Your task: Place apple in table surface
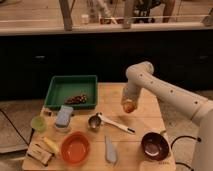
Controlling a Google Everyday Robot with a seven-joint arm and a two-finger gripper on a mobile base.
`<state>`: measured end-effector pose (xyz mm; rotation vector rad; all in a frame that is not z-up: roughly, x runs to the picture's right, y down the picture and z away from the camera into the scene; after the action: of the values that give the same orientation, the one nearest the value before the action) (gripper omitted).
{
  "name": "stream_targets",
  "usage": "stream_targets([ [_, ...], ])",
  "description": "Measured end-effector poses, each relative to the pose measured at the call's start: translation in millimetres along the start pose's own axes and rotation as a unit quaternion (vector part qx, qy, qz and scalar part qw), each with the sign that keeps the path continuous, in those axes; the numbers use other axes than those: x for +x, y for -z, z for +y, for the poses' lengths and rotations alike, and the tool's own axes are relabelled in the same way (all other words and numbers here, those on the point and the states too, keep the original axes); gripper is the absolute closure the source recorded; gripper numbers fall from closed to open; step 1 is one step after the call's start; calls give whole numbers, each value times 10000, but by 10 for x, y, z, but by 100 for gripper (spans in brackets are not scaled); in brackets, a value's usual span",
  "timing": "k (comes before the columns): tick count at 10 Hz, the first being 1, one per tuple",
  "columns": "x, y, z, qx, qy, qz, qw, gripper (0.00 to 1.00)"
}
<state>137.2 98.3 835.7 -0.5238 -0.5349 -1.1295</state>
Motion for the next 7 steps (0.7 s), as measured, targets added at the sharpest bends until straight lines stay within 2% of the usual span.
stream_targets([
  [3,-5,-130,13,-54,8,-131,9999,23],
  [4,-17,-189,12,-81,25,-189,9998,20],
  [7,-29,-264,18,-106,39,-287,9995,20],
])
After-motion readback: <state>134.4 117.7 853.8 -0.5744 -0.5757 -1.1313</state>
